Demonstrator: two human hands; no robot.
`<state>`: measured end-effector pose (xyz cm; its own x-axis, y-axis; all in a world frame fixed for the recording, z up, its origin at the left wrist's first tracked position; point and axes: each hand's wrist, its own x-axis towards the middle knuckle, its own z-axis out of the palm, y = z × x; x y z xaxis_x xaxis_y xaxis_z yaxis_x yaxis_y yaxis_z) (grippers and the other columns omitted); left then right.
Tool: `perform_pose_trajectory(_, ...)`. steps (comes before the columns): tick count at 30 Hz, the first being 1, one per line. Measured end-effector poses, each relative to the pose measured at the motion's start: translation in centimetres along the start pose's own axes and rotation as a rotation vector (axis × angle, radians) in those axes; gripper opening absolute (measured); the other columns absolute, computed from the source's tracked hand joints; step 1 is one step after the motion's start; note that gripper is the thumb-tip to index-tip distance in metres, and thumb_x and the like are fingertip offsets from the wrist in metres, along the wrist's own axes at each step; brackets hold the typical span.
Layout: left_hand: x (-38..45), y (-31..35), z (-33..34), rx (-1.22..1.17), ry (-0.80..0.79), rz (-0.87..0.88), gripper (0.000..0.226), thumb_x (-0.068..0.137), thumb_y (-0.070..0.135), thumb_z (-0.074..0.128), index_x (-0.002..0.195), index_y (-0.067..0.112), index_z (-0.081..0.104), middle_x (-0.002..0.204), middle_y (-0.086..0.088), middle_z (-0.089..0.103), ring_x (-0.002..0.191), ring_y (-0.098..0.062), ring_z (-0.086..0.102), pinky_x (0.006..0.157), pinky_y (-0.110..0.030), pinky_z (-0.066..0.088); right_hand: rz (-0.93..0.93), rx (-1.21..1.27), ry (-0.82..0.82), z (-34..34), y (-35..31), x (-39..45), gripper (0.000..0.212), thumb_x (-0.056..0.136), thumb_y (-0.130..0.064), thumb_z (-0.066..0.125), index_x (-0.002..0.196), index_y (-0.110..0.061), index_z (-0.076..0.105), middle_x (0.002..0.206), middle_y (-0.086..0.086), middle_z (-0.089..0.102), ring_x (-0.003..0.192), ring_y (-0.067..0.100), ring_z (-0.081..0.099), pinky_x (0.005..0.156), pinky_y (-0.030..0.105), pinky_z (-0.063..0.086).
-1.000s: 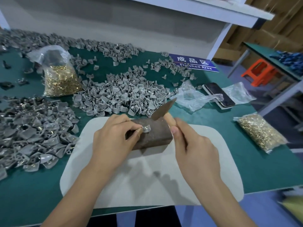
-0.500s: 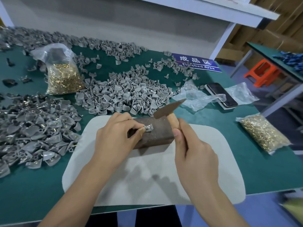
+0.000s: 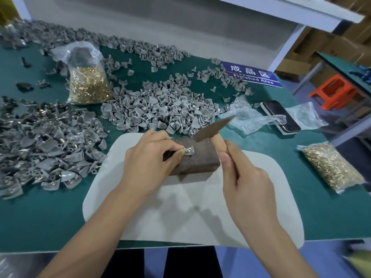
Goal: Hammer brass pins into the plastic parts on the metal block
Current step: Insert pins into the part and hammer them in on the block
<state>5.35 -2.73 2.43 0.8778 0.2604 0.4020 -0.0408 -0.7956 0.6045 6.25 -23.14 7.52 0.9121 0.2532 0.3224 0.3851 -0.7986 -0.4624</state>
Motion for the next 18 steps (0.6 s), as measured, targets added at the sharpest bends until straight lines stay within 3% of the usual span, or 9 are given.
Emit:
perform_pose_trajectory(2,0.02,-0.05,0.02,0.009,0.009,0.005,0.005,0.087,0.046,0.072,0.085,0.042,0.073,0.082,0.02,0.055,0.086,-0.002,0.045,0.054,-0.022,0.023,-0.019,-0.089,-0.092,-0.15,0.26,0.35,0.043,0.1,-0.063,0.023,0.127,-0.045,0.052,0.074,-0.003,0.068,0.069,0.035,0.06,0.057,0.044,0.049)
perform_pose_trajectory(6,0.02,-0.27,0.11,-0.005,0.002,0.011,0.006,0.087,0.047,0.072,0.085,0.042,0.074,0.083,0.021,0.055,0.085,-0.003,0.045,0.054,-0.023,0.027,0.0,0.005,0.042,-0.26,0.37,0.34,0.042,0.105,-0.053,0.03,0.131,-0.037,0.058,0.075,-0.001,0.069,0.065,0.034,0.06,0.053,0.043,0.048)
perform_pose_trajectory(9,0.02,-0.26,0.19,0.003,0.013,0.01,0.003,0.086,0.045,0.073,0.085,0.042,0.073,0.082,0.02,0.055,0.085,-0.003,0.045,0.053,-0.023,0.029,-0.01,-0.071,-0.114,-0.17,0.4,0.31,0.049,0.1,-0.063,0.022,0.129,-0.042,0.055,0.077,-0.002,0.07,0.072,0.034,0.062,0.057,0.042,0.047)
perform_pose_trajectory(13,0.02,-0.32,0.39,-0.017,0.018,0.009,0.004,0.087,0.045,0.073,0.085,0.042,0.073,0.083,0.02,0.056,0.084,-0.001,0.044,0.054,-0.023,0.032,-0.014,0.025,0.063,-0.02,0.35,0.03,0.041,0.106,-0.053,0.033,0.132,-0.036,0.06,0.081,-0.003,0.073,0.067,0.032,0.062,0.054,0.042,0.049)
perform_pose_trajectory(16,0.0,-0.25,0.39,-0.004,0.029,0.012,0.003,0.086,0.045,0.074,0.085,0.042,0.073,0.083,0.019,0.056,0.085,-0.003,0.045,0.055,-0.026,0.036,0.0,-0.075,-0.112,-0.19,0.12,0.21,0.051,0.1,-0.062,0.022,0.13,-0.042,0.057,0.079,-0.002,0.071,0.074,0.033,0.063,0.058,0.042,0.048)
perform_pose_trajectory(18,-0.04,-0.2,0.4,-0.005,0.023,0.014,0.004,0.086,0.046,0.073,0.085,0.042,0.073,0.083,0.019,0.056,0.085,-0.004,0.046,0.055,-0.026,0.036,-0.019,-0.133,-0.087,-0.75,0.45,0.48,0.046,0.101,-0.062,0.021,0.125,-0.044,0.054,0.07,-0.005,0.065,0.068,0.031,0.059,0.055,0.04,0.046)
